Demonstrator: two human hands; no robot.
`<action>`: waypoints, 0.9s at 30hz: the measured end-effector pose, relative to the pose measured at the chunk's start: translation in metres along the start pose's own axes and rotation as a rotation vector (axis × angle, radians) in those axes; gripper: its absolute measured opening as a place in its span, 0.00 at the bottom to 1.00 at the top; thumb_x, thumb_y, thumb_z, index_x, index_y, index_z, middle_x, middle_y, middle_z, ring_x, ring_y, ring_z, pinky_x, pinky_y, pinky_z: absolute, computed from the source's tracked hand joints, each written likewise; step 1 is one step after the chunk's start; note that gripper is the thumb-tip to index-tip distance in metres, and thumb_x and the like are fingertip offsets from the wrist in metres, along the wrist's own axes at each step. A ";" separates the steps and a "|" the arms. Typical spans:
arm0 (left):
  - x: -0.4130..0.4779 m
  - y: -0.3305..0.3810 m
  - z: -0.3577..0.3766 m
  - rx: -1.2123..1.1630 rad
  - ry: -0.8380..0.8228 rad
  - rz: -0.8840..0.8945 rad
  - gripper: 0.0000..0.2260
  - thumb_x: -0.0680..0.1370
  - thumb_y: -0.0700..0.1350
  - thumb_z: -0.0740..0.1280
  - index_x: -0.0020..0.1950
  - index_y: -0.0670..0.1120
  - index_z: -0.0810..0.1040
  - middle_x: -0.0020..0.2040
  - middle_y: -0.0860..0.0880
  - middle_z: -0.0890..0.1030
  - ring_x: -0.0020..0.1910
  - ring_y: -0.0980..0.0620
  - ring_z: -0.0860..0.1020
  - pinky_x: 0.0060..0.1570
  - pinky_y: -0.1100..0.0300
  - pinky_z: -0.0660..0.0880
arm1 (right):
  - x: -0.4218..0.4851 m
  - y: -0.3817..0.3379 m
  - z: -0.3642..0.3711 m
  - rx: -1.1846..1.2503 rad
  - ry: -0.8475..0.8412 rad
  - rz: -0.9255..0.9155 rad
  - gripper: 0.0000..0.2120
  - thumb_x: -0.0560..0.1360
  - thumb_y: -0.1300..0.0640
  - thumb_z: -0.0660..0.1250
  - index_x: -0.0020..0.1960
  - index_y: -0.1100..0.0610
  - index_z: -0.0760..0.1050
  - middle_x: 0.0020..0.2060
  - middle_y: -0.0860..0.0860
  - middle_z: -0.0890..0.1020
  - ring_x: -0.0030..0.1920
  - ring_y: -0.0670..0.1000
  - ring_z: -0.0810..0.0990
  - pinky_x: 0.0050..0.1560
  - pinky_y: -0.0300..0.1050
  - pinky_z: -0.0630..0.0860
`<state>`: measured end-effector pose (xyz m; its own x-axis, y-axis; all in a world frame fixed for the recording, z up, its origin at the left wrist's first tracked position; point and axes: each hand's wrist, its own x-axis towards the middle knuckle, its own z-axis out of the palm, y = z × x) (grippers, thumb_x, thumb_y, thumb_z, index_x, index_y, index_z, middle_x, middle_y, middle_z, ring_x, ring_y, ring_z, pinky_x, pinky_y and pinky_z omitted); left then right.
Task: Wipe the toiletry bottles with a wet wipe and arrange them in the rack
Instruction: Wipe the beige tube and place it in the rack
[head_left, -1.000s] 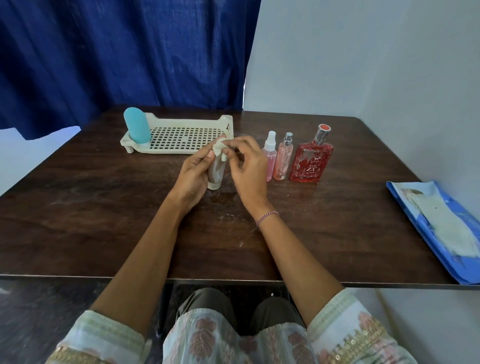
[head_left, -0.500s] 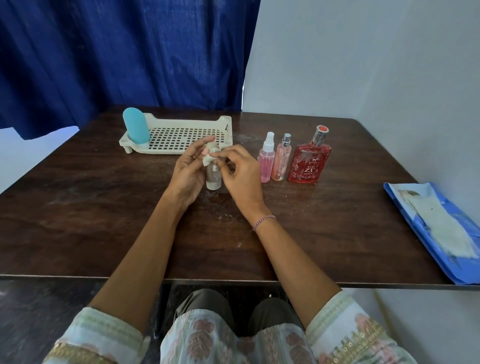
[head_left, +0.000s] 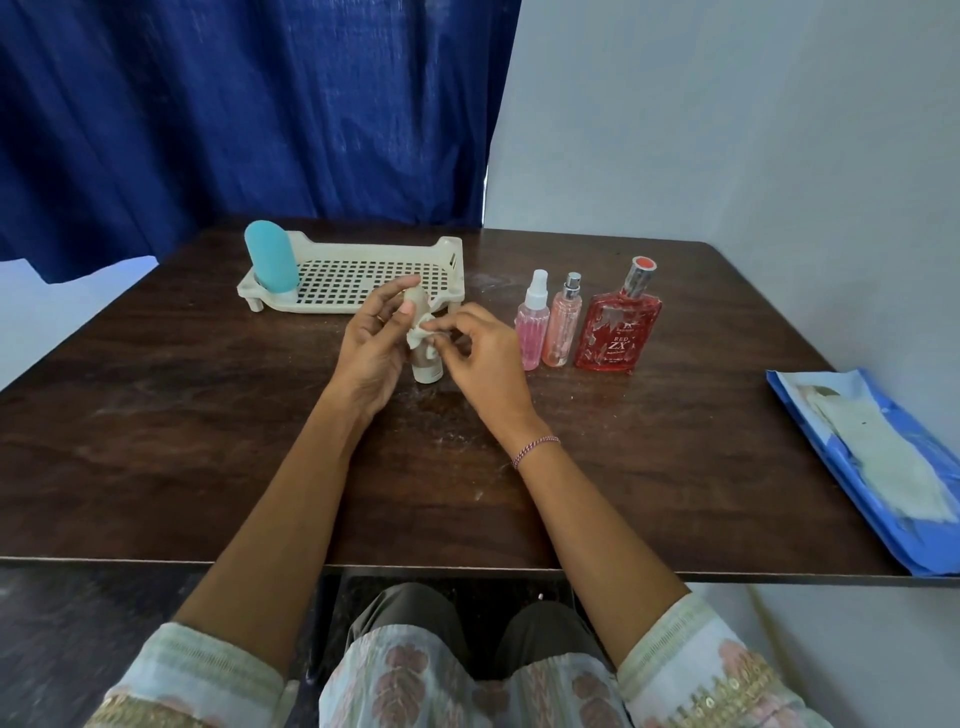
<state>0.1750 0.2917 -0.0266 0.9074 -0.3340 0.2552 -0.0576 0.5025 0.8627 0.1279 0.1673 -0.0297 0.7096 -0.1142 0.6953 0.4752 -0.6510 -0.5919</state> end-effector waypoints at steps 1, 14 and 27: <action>-0.001 0.000 0.000 0.001 0.001 -0.005 0.10 0.79 0.38 0.61 0.59 0.47 0.75 0.51 0.49 0.76 0.49 0.55 0.77 0.46 0.61 0.79 | -0.002 0.002 -0.001 -0.015 -0.016 0.008 0.07 0.70 0.68 0.71 0.48 0.62 0.81 0.45 0.53 0.81 0.44 0.42 0.77 0.46 0.28 0.74; -0.001 0.001 -0.001 0.054 0.028 0.028 0.10 0.80 0.38 0.60 0.58 0.48 0.75 0.53 0.50 0.75 0.49 0.56 0.77 0.47 0.62 0.79 | -0.003 0.003 -0.001 -0.076 -0.088 -0.019 0.06 0.71 0.67 0.70 0.48 0.62 0.81 0.44 0.53 0.81 0.44 0.47 0.79 0.46 0.33 0.76; 0.000 0.000 0.000 0.168 0.035 0.041 0.09 0.80 0.40 0.63 0.58 0.51 0.75 0.53 0.51 0.75 0.51 0.57 0.75 0.53 0.61 0.75 | -0.006 0.000 -0.006 -0.225 -0.126 -0.094 0.06 0.72 0.66 0.69 0.49 0.64 0.81 0.43 0.55 0.80 0.44 0.51 0.80 0.48 0.44 0.78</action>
<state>0.1754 0.2917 -0.0270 0.9165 -0.2868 0.2789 -0.1610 0.3737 0.9135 0.1207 0.1636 -0.0312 0.7337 0.0402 0.6783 0.4249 -0.8061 -0.4119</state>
